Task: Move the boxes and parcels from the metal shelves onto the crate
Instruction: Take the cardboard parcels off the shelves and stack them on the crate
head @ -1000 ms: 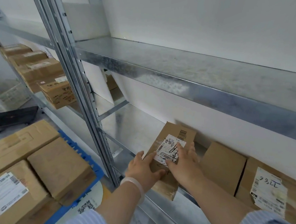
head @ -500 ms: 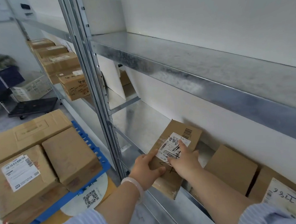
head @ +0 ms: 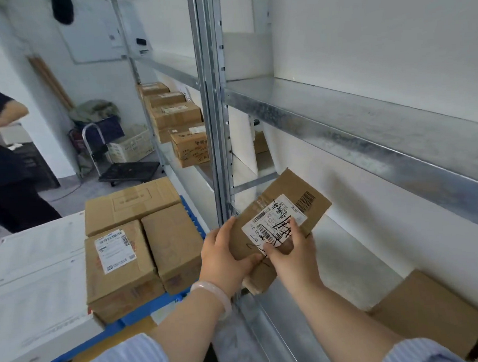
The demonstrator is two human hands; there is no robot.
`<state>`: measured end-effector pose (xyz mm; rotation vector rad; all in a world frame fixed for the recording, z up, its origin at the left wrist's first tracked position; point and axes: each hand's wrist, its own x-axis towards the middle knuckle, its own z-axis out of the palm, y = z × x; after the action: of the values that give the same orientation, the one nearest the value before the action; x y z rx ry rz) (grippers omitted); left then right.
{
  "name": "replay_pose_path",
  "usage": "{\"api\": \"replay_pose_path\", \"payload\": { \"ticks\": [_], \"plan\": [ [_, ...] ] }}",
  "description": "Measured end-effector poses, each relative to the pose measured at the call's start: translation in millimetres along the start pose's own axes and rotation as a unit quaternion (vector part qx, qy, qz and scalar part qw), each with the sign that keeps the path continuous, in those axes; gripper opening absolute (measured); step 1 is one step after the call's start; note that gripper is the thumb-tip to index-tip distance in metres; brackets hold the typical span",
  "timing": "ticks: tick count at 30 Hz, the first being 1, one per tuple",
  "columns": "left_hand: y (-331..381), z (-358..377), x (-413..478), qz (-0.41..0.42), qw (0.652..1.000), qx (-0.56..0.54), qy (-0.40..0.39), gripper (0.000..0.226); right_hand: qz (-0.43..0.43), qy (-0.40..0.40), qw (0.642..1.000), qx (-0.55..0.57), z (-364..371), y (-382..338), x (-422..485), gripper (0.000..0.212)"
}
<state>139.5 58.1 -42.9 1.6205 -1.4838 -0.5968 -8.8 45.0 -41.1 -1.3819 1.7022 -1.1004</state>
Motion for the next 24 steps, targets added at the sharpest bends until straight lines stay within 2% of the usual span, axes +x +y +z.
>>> {"api": "replay_pose_path", "payload": {
  "ticks": [6, 12, 16, 18, 22, 24],
  "plan": [
    [-12.6, -57.3, 2.8, -0.004, 0.998, -0.043, 0.046, 0.073, -0.035, -0.027, 0.999, 0.031, 41.6, -30.3, -15.9, 0.084],
    [-36.3, -129.6, 3.4, 0.009, 0.995, -0.036, 0.090, 0.074, -0.078, -0.046, 0.992, 0.084, 78.5, -65.3, -20.4, 0.084],
    [-65.3, -195.2, -0.6, 0.015, 0.995, -0.051, 0.089, 0.069, -0.109, -0.016, 0.994, -0.014, 92.4, -92.6, -1.2, 0.083],
    [-81.4, -230.4, -3.7, 0.001, 0.996, -0.051, 0.077, 0.068, -0.129, -0.053, 0.989, -0.042, 102.6, -108.0, 8.7, 0.084],
    [-114.6, -294.9, -2.9, -0.040, 0.995, -0.063, 0.071, 0.070, -0.139, -0.181, 0.973, -0.039, 146.9, -138.3, 6.1, 0.084],
    [-129.7, -322.6, -1.0, -0.041, 0.994, -0.045, 0.091, 0.073, -0.143, -0.190, 0.971, -0.011, 176.6, -149.5, -4.7, 0.085]
  ]
}}
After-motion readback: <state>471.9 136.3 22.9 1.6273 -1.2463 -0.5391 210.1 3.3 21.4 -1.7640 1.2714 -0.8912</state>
